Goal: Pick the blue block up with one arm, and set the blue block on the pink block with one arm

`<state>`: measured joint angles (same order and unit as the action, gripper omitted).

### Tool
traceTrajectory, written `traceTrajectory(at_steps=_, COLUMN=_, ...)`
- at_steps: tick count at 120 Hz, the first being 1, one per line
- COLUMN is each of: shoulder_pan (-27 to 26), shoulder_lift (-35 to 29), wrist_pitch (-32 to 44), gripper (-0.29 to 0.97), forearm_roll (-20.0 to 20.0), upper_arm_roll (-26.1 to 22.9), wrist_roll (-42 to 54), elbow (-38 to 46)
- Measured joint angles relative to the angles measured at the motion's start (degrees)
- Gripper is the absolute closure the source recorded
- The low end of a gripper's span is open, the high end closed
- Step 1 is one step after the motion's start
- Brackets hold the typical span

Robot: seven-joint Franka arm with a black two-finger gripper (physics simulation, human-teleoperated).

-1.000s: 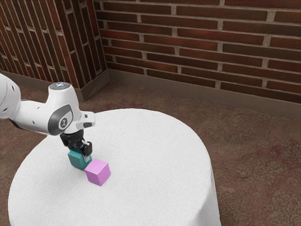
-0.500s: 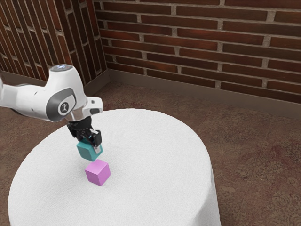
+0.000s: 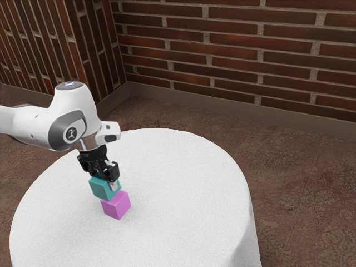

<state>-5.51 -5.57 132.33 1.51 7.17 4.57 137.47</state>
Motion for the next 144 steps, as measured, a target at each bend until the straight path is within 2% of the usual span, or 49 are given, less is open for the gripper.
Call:
traceTrajectory(at_steps=116, shoulder_pan=0.1, shoulder_lift=2.6, wrist_pitch=-0.1, gripper=0.32, forearm_roll=-0.4, upper_arm_roll=-0.8, wrist_roll=-2.6, elbow=-2.2)
traceTrajectory(at_steps=144, shoulder_pan=0.0, shoulder_lift=2.5, wrist_pitch=-0.1, gripper=0.15, forearm_roll=0.0, upper_arm_roll=-1.0, wrist_roll=-2.2, elbow=-2.2)
